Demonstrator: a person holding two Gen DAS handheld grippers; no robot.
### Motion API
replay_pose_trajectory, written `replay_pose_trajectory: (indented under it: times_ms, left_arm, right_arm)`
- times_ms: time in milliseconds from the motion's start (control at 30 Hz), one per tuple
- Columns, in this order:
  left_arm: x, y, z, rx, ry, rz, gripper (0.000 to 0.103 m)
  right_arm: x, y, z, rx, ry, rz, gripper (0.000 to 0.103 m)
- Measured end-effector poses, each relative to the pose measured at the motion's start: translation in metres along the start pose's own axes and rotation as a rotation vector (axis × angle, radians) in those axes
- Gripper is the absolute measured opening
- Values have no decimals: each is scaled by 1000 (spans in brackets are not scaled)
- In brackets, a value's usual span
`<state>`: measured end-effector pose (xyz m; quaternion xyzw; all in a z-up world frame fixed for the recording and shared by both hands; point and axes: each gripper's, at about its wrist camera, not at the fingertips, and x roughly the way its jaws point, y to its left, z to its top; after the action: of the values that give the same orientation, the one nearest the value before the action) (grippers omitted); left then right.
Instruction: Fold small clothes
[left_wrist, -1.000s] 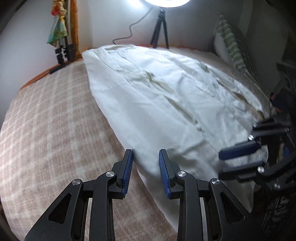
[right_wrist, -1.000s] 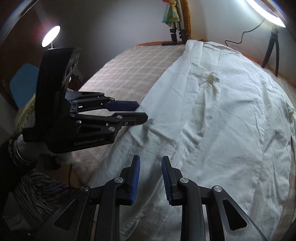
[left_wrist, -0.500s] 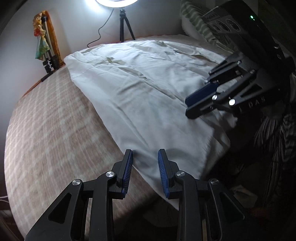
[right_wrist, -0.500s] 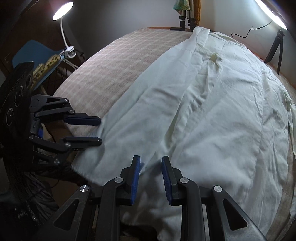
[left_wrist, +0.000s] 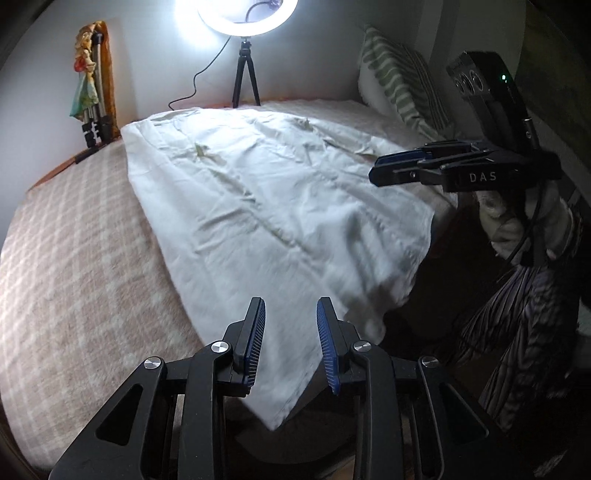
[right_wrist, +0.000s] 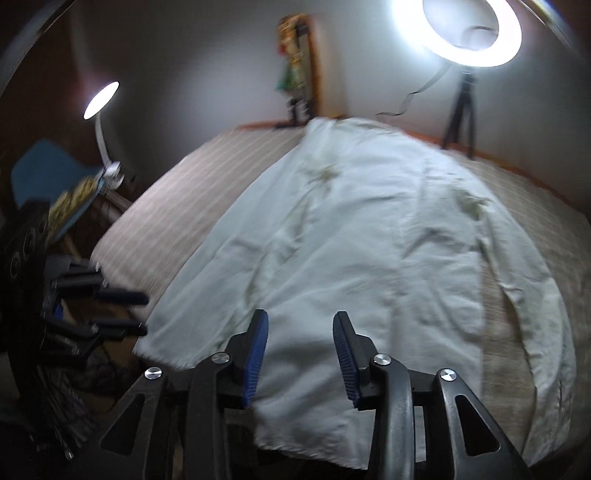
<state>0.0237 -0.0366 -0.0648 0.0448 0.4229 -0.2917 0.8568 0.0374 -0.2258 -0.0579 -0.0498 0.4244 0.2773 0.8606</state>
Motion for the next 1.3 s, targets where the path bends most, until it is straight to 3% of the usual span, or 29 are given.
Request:
replay_pose_trajectory:
  times_ms: [167,200,233,367,600,733,833,1167,1267,1300]
  left_arm:
    - [3,-14,15,21,-30,-11,29]
    - [6,-16,19,18,-31,-14,32]
    - [9,-17,22,10,-35,-21,42]
    - [26,-29,38,10,-12,-60,47]
    - [44,-55,60,80,-16,-99,47]
    - [55,-62,68,77,-3,-126,47]
    - [61,-65,72,80,1,-132,47]
    - [76,-52,76,15,30,-125,47]
    - [78,-50,76,21,32,-109,47]
    - [79,-50,76,21,34,-109,47]
  right_arm:
    - [-28,-52,5,89,-68,-132,56]
    - [-36,-67,3,119,-77,-150,63]
    - [-43,-82,-1,156,-86,-169,67]
    - [-69,-141,-19,342,-105,-248,68]
    - [-100,-243,-82,678,-103,-348,65]
    - [-103,-283,-114,809,-82,-364,61]
    - [-97,-298,-124,842,-60,-335,60]
    - [-79,-308,-132,858,17,-367,55]
    - [-78,-301,-130,814,32,-402,50]
    - [-76,-298,-129,801,40,-416,44]
